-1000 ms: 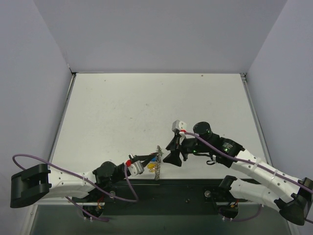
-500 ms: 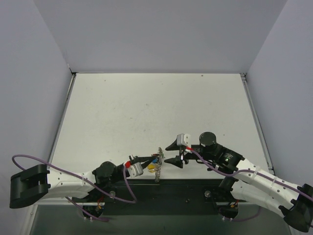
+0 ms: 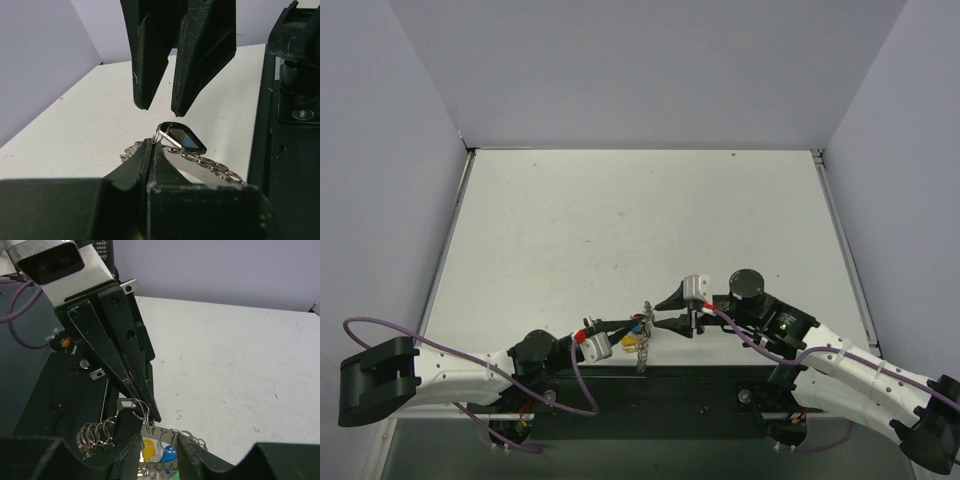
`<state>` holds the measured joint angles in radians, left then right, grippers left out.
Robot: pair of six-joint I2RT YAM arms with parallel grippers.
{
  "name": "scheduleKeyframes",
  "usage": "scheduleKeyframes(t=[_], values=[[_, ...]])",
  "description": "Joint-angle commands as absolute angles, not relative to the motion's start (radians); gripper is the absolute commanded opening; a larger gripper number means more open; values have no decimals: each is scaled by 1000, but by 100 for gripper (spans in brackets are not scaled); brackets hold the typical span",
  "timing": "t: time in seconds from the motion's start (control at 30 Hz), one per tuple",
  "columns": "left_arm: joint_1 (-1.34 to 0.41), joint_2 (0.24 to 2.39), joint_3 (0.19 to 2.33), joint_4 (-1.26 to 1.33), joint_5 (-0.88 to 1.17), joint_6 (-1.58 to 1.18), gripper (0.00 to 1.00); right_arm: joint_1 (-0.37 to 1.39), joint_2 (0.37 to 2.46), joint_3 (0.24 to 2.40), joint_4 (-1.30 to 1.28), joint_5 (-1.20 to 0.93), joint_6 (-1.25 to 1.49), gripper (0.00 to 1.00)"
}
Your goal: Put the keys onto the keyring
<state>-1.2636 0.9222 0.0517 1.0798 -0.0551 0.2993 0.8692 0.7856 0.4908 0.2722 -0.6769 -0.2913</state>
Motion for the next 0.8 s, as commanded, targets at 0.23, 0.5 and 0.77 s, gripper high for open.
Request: scheduleKeyframes(t=[0.23, 0.5, 0.77], values=[[-1264, 904, 86, 1137, -46, 305, 0, 862, 841, 531, 345, -801, -290, 30], [-1264, 902, 89, 1135, -40, 305, 0, 864, 838, 534, 359, -778, -282, 29], [-1264, 891, 89, 1120, -43, 305, 0, 864, 861, 543, 393, -776, -258, 24]])
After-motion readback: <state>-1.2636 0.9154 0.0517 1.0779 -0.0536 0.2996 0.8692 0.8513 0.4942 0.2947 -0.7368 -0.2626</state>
